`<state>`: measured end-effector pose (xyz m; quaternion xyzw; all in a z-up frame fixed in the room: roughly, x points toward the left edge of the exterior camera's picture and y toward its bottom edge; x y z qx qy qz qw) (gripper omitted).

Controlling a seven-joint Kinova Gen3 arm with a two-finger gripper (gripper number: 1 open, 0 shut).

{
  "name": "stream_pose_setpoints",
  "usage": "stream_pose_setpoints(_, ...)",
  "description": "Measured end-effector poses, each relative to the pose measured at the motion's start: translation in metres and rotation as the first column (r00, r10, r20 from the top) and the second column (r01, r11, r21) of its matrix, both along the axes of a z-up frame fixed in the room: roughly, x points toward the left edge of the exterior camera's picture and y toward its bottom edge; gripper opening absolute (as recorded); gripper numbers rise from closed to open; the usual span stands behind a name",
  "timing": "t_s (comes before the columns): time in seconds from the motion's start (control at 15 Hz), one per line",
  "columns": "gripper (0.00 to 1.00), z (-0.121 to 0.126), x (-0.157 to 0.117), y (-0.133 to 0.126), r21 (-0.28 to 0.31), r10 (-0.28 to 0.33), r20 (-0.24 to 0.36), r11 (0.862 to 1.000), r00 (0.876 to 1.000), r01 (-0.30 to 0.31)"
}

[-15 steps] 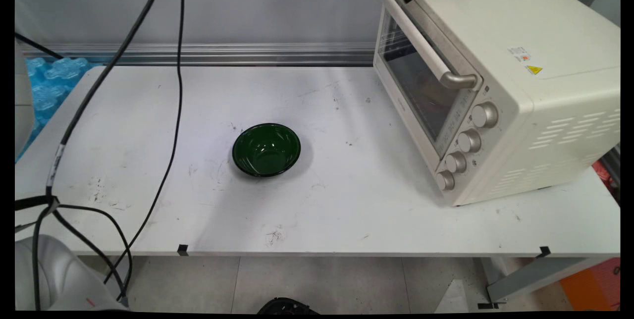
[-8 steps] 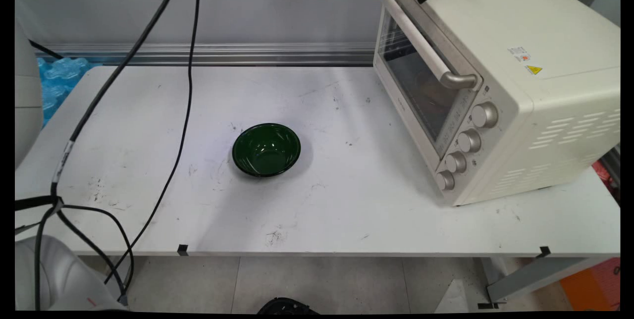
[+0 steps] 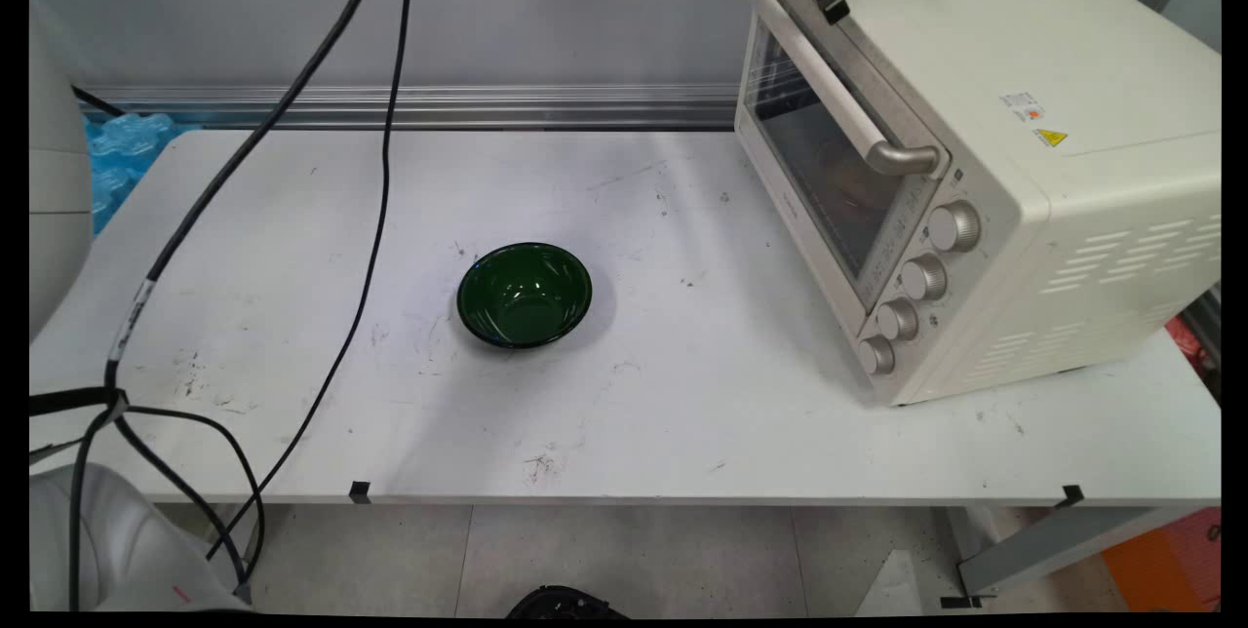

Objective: Open the oven

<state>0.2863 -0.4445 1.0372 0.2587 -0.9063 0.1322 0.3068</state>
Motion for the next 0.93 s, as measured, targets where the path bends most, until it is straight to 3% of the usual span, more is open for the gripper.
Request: stream_pose_setpoints(0.93,0.0,-0.031,0.006,0.011,0.054,0.005,0.023,0.999,1.0,-0.006)
